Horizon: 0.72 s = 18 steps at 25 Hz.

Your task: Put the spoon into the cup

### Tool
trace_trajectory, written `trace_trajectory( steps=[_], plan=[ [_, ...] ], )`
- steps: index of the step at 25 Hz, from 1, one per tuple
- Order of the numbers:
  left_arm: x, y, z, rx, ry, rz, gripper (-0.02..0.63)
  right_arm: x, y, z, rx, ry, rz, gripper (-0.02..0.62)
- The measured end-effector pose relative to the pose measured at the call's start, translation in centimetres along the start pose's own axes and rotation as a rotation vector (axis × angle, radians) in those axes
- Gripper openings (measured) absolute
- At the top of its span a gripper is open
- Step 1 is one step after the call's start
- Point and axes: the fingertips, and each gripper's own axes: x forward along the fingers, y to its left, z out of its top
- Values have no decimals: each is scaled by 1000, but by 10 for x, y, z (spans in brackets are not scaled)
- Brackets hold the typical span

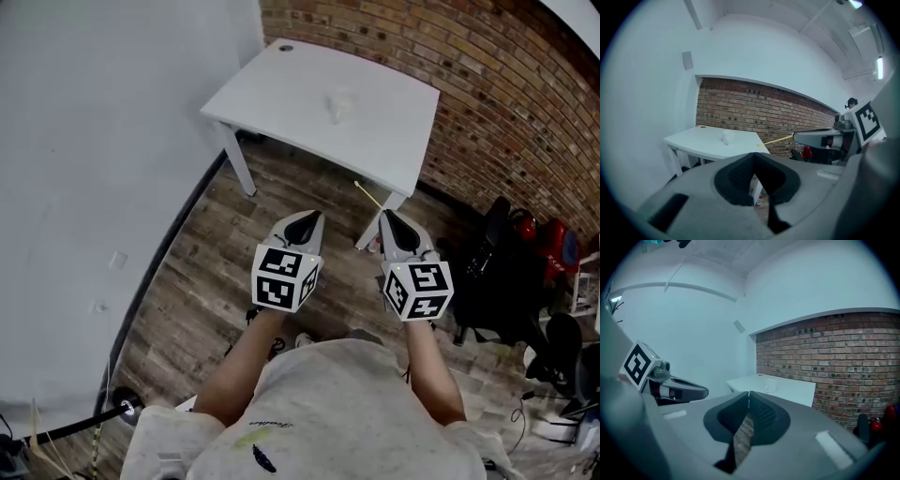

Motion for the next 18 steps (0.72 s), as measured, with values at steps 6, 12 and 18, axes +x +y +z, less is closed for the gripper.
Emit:
trace_trajectory(
  steps=[6,12,18],
  plan=[
    [-2,23,3,1,-1,6,-5,19,9,7,2,-10,-1,15],
    [11,44,5,1,12,27,-5,45,6,12,10,-16,17,15],
    [53,56,12,8,30,49,-5,82,-22,11,20,-14,51,15]
  ],
)
